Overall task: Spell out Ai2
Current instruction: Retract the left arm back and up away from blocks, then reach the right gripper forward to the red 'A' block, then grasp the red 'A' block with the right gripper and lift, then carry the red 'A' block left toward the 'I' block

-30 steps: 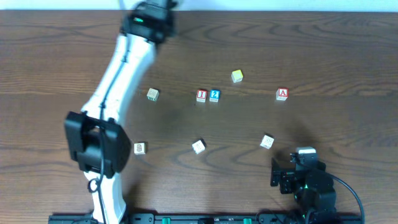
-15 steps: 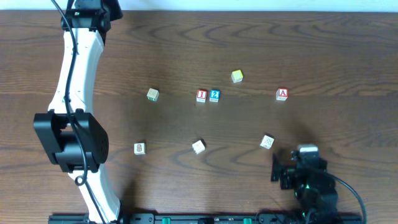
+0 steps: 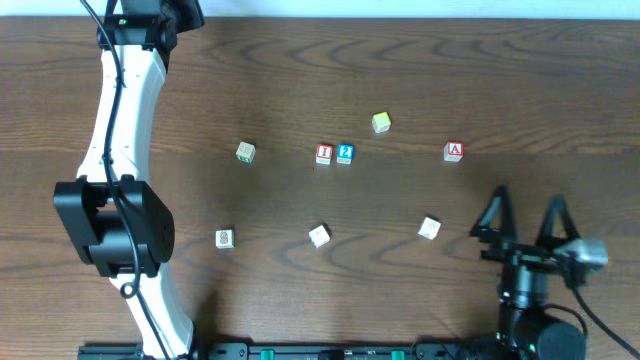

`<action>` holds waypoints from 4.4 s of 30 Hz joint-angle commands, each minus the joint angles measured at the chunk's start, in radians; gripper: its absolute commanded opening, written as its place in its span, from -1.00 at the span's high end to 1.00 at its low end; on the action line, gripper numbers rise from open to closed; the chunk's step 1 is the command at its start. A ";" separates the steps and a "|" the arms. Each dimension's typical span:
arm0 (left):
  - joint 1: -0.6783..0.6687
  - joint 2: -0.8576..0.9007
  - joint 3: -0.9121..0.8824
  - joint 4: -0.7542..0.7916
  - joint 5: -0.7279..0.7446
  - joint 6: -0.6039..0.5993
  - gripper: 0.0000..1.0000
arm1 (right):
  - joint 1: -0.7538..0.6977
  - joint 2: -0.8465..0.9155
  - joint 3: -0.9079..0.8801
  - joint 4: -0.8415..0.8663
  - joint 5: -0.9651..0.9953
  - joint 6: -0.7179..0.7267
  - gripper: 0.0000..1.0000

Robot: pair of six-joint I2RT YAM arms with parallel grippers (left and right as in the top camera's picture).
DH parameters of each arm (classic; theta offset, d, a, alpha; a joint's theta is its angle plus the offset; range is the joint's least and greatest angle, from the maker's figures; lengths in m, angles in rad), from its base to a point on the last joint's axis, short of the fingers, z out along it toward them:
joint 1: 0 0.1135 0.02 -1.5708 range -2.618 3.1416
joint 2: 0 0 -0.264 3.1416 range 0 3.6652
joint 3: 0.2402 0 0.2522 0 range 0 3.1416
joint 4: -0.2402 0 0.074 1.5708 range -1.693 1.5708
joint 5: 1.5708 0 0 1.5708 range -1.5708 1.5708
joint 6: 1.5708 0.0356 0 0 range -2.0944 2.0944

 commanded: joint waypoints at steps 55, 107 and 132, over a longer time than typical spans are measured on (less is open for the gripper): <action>-0.026 0.035 -0.002 -0.143 0.007 0.080 -0.46 | -0.164 1.954 1.160 -0.811 -0.308 -0.263 -0.97; 0.081 0.035 -0.003 -0.206 0.006 0.081 -0.40 | 0.233 2.018 1.628 -0.903 -0.370 -0.168 0.98; 0.130 0.035 -0.003 -0.206 0.056 0.081 -0.40 | 0.509 2.292 1.696 -0.934 -0.256 0.040 0.97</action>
